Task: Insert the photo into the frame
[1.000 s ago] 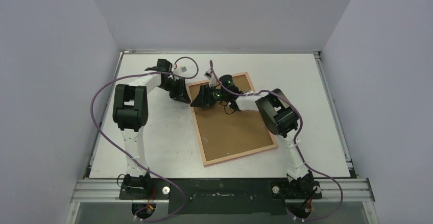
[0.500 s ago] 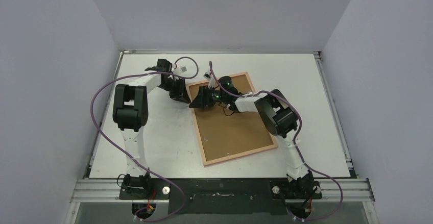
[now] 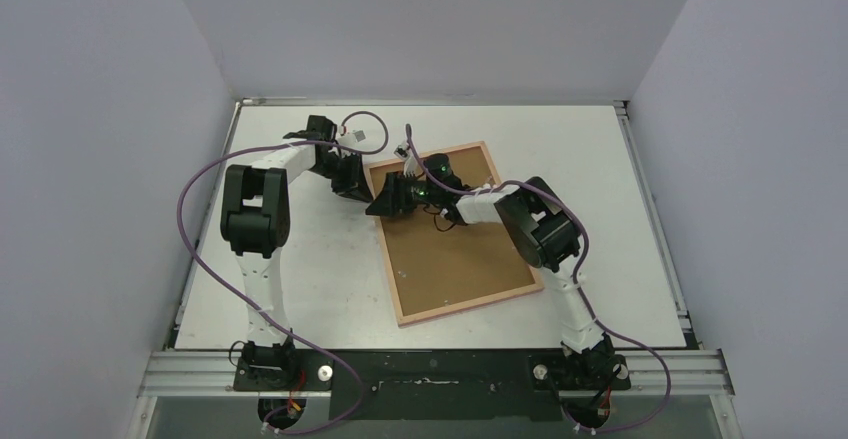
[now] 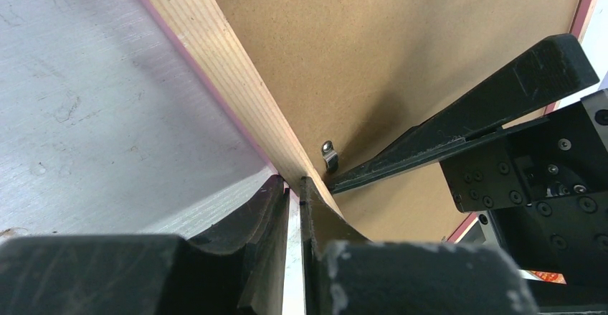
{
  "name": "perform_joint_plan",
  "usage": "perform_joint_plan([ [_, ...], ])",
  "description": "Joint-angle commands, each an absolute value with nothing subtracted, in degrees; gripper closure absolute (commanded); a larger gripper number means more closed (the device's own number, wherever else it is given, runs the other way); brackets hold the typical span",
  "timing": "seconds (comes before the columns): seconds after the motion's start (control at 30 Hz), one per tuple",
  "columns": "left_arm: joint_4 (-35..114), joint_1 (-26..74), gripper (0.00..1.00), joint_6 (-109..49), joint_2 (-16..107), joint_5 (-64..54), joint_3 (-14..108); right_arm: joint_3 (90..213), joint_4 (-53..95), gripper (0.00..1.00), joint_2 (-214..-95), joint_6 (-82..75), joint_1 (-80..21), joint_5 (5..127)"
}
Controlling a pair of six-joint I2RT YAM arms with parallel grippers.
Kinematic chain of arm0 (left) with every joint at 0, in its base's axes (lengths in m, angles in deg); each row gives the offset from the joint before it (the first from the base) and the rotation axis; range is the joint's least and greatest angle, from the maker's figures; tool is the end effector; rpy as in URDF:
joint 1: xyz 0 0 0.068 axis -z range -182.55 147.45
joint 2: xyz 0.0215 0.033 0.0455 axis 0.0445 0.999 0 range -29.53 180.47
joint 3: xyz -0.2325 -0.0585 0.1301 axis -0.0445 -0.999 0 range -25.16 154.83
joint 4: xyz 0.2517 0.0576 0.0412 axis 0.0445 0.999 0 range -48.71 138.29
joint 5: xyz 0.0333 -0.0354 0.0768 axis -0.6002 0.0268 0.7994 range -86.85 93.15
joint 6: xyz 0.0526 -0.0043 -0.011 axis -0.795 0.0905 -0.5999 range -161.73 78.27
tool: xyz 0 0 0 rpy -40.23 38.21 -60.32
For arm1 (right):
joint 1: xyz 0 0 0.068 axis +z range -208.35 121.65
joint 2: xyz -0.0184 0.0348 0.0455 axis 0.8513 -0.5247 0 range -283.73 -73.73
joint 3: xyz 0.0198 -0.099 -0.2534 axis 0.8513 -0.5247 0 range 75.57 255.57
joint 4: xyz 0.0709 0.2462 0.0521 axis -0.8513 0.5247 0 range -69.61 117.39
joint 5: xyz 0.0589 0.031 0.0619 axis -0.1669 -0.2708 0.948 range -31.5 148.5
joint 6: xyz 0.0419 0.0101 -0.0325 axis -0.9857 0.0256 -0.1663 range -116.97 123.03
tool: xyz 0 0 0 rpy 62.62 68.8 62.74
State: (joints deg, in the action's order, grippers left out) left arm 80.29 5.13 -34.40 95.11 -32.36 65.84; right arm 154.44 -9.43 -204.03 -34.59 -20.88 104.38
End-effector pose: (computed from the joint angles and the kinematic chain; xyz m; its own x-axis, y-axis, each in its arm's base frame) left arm 0.4313 -0.0790 0.1466 -0.9739 0.0265 -0.2253 0.1576 0.7934 -0.5880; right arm 0.3670 0.3137 0.1242 -0.8135 -0.0880 -0.5749 -0.5765 0.2526 0.7771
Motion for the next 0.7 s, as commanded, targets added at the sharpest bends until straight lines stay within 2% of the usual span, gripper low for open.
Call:
perform_joint_plan([
  [0.0,78.73,5.35,0.92,-36.21,95.82,-28.8,64.93,152.59,-15.18,0.34,-202.82,-35.32,-21.22,104.73],
  [0.2,78.85,5.35,0.92,-36.32,95.89,-28.71,64.98,149.03,-14.45,0.34,-198.0,-34.71,-22.79,103.97],
  [0.47,78.81,5.36,0.92,-36.1,95.73,-28.69,65.03,150.01,-14.33,0.35,-200.3,-34.8,-22.36,102.78],
  [0.67,78.82,5.35,0.92,-36.02,95.8,-28.84,65.02,154.08,-7.62,0.35,-201.36,-30.41,-21.87,100.46],
])
